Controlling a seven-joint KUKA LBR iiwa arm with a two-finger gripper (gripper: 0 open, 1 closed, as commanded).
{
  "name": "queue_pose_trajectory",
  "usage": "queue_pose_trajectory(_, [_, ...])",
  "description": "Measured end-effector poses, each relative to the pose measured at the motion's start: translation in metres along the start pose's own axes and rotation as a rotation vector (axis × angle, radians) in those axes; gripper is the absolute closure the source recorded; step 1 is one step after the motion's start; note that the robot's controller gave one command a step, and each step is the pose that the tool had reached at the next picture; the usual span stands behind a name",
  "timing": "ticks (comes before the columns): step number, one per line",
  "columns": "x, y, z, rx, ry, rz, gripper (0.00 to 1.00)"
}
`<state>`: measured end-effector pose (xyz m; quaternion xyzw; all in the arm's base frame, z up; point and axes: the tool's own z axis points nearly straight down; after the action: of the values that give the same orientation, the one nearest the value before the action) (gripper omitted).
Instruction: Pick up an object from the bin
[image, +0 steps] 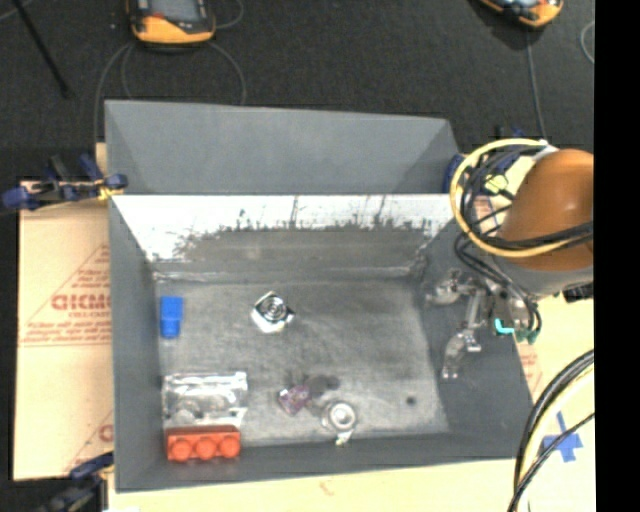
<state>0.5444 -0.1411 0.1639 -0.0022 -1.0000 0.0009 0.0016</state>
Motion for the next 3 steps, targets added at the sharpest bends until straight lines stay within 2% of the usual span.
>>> queue_pose_trajectory(1, [0.069,0.023,0.042,-0.001,0.0,-0.213,0.0])
queue_pose_trajectory(2, [0.039,0.118,0.091,0.004,-0.007,-0.426,0.0])
queue_pose_trajectory(3, [0.05,0.164,0.09,0.006,-0.014,-0.555,0.0])
